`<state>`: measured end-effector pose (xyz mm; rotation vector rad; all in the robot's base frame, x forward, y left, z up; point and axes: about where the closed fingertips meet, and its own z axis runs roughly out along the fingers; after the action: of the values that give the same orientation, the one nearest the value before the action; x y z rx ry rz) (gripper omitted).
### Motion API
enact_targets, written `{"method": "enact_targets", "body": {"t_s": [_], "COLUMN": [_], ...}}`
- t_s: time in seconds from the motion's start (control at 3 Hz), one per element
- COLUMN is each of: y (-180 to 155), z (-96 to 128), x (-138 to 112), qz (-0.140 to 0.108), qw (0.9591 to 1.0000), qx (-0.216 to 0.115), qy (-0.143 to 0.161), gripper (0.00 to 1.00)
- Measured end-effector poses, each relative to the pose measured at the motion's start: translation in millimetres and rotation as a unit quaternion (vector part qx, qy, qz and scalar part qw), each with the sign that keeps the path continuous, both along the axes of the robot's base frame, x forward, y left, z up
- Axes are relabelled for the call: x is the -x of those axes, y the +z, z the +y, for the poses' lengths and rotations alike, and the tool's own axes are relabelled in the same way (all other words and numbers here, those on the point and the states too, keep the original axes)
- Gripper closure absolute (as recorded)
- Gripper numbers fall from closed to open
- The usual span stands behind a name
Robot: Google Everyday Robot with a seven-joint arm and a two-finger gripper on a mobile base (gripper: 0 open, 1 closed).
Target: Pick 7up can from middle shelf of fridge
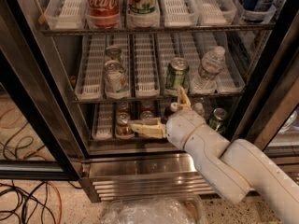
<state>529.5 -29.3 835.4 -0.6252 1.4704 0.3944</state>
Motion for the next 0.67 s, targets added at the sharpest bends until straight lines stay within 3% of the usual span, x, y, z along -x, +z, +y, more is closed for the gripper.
{"method": "enact_targets", "body": {"t_s": [0.33,0.67], "y": [-22.5,-20.9], "z": [64.4,61.9], "x": [-12.7,-16.5], "qz": [0.025,0.011], "qw": [0.9994,0.9999], "qx": [-0.023,-0.011], "qy": [0.009,0.001], "gripper": [0.00,0.00]}}
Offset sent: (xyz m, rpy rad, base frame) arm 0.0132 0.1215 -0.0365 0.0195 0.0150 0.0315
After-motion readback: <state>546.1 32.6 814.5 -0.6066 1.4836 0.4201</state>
